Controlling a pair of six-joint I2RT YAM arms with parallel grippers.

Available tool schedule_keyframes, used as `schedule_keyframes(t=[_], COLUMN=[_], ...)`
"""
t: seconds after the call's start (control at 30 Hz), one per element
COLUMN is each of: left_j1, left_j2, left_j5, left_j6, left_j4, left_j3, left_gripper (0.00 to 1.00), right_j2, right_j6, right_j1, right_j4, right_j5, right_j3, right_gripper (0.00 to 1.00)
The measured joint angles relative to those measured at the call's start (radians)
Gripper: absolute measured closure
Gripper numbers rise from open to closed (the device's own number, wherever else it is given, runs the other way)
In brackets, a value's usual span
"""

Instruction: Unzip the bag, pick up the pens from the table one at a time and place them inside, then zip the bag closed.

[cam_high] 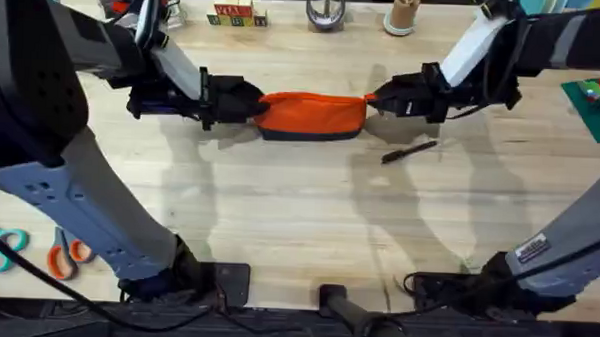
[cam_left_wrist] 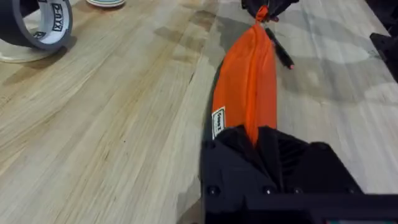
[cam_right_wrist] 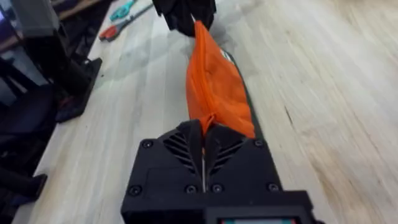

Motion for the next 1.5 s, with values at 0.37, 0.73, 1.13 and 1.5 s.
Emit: schedule_keyframes(t=[0.37, 0.73, 1.13, 1.5], left_j1=[0.0, 0.0, 0.0, 0.0], left_j2=[0.0, 0.0, 0.0, 0.0], left_j5=[0.0, 0.0, 0.0, 0.0], left_j6=[0.0, 0.0, 0.0, 0.0], left_j4=[0.0, 0.0, 0.0, 0.0], left_j3=[0.0, 0.0, 0.0, 0.0], left_gripper=[0.961, 0.961, 0.961, 0.961], right_j2=[0.0, 0.0, 0.0, 0.0], right_j6=[0.076, 0.094, 0.094, 0.103], right_j1=[0.027, 0.084, 0.166, 0.225], right_j4=[0.0, 0.001, 0.028, 0.209], right_j5=[-0.064, -0.085, -0.092, -0.094], right_j3=[0.0, 0.0, 0.0, 0.0], right_gripper=[0.972, 0.971, 0.971, 0.971])
